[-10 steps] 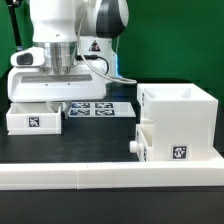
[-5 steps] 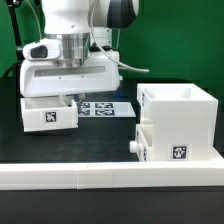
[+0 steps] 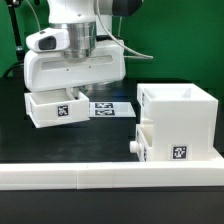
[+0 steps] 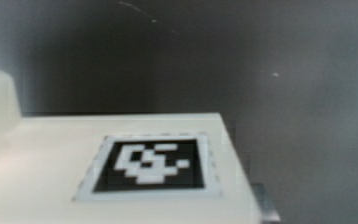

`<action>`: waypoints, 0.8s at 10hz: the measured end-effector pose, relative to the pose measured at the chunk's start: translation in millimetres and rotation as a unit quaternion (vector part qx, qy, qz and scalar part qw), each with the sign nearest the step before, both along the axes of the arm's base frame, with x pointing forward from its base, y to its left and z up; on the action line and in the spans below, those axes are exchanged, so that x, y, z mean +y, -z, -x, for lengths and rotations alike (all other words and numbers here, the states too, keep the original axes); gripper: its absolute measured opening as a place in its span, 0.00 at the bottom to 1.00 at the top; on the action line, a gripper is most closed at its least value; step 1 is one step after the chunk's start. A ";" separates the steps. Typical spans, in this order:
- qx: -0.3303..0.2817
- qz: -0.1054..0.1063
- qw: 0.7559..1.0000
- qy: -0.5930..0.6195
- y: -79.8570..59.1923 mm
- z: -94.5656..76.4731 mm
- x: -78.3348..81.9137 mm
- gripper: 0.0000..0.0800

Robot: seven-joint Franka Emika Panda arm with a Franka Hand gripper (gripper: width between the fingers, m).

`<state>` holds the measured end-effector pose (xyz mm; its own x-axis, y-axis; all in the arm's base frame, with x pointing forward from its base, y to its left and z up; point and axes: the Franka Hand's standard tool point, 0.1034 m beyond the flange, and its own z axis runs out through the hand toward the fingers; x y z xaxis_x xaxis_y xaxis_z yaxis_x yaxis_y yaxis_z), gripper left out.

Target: Assemble drawer

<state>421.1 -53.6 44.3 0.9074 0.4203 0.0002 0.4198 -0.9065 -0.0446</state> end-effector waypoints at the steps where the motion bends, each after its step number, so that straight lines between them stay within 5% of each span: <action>1: -0.012 0.004 0.998 -0.064 3.8 -1.1 1.2 0.05; 5: -0.007 0.015 0.965 -0.261 -9.3 -38.4 2.5 0.05; 8: -0.008 0.014 0.938 -0.347 -7.6 -36.4 0.2 0.05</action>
Offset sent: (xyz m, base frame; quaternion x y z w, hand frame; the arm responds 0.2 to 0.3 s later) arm 0.0465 0.0040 0.0163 -0.0043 -0.0180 -0.2524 0.9675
